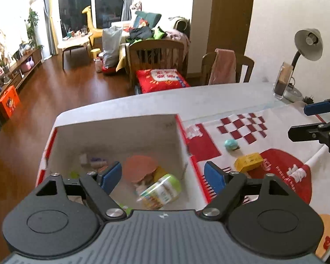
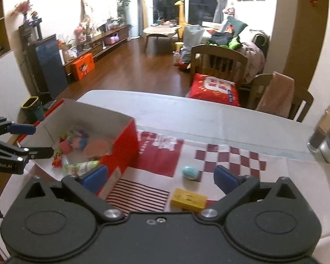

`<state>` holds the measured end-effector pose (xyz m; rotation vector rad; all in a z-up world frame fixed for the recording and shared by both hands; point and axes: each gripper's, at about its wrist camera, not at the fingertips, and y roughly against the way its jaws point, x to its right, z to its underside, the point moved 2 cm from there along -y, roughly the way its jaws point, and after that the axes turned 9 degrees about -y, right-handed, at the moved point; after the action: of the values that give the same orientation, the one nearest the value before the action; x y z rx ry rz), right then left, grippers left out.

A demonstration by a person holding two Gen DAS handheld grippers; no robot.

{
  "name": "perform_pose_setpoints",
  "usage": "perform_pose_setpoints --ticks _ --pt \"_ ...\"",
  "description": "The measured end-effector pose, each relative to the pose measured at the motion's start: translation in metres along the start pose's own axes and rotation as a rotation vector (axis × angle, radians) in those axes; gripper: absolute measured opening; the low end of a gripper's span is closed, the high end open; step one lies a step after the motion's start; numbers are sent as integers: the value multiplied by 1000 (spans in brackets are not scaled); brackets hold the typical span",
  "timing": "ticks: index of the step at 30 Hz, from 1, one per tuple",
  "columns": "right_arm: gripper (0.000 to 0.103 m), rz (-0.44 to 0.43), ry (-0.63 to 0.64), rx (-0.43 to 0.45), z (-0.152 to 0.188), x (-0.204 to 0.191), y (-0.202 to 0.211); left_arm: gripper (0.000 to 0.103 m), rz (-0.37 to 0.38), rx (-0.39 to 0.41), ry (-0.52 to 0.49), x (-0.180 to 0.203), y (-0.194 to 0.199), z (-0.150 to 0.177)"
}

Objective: Organize rigid objects
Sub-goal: 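Withdraw both tools from the box toward the yellow box and teal egg, then grasp the yellow box with the left tool while the right tool grasps the teal egg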

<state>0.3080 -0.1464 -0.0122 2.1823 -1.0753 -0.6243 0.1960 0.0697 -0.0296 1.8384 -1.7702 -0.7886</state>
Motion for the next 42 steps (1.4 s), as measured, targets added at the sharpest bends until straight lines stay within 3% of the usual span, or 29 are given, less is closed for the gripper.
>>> perform_pose_setpoints --ticks 14,26,32,42 --pt "103 -6 -79 -86 -6 72 -34 82 34 -17 -18 106 -58 -12" --pt "103 -52 -14 -179 -10 94 -87 82 29 -95 19 183 -134 -12" --pt "103 -79 31 -233 -10 102 -116 82 27 -112 65 205 -161 -11" --pt "103 -134 108 -307 -9 102 -158 82 -38 -159 72 222 -195 -12"
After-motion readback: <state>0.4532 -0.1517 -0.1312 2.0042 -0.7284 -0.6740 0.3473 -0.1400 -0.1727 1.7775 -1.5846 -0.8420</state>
